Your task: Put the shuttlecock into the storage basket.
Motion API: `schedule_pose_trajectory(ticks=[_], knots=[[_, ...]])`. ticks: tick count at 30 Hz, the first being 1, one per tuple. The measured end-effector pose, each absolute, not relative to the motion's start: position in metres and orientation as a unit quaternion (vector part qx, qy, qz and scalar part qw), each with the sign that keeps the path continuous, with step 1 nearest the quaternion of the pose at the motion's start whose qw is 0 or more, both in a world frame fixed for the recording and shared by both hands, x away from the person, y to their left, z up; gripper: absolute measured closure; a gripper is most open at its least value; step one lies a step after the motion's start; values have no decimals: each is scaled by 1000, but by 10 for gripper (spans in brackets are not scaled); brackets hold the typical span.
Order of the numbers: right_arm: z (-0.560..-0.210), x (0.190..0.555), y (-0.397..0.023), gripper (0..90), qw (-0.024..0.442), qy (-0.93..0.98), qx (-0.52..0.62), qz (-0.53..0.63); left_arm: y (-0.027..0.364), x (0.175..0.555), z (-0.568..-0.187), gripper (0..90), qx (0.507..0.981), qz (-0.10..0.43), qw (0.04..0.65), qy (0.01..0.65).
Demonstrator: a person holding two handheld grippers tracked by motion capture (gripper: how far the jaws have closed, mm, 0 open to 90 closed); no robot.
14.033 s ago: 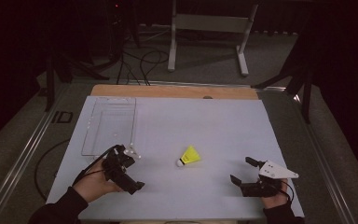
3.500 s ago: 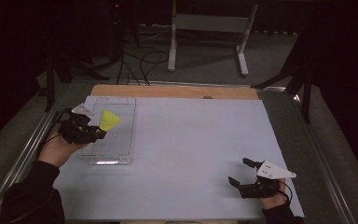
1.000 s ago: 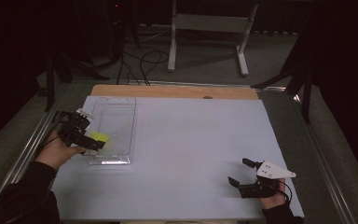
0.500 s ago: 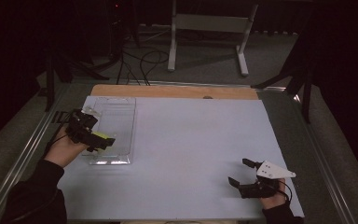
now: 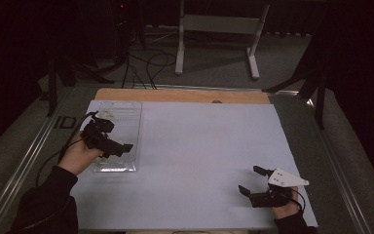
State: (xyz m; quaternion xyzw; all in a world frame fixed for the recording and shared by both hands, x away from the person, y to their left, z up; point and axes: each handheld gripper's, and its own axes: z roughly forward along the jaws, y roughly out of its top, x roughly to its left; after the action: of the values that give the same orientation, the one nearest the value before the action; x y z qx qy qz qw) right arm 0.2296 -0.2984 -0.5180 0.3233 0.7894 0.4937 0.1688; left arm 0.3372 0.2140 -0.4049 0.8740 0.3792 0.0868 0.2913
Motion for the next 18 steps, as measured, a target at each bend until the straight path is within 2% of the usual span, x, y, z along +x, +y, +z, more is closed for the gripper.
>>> schedule_pose_trajectory(ticks=[11, 18], knots=[[-518, 230, -298, 90, 166, 790, 323, 494, 189, 333, -408, 3, 890, 85, 285, 345], [-518, 230, -298, 89, 168, 791, 321, 494, 168, 326, -413, 3, 893, 82, 308, 316]])
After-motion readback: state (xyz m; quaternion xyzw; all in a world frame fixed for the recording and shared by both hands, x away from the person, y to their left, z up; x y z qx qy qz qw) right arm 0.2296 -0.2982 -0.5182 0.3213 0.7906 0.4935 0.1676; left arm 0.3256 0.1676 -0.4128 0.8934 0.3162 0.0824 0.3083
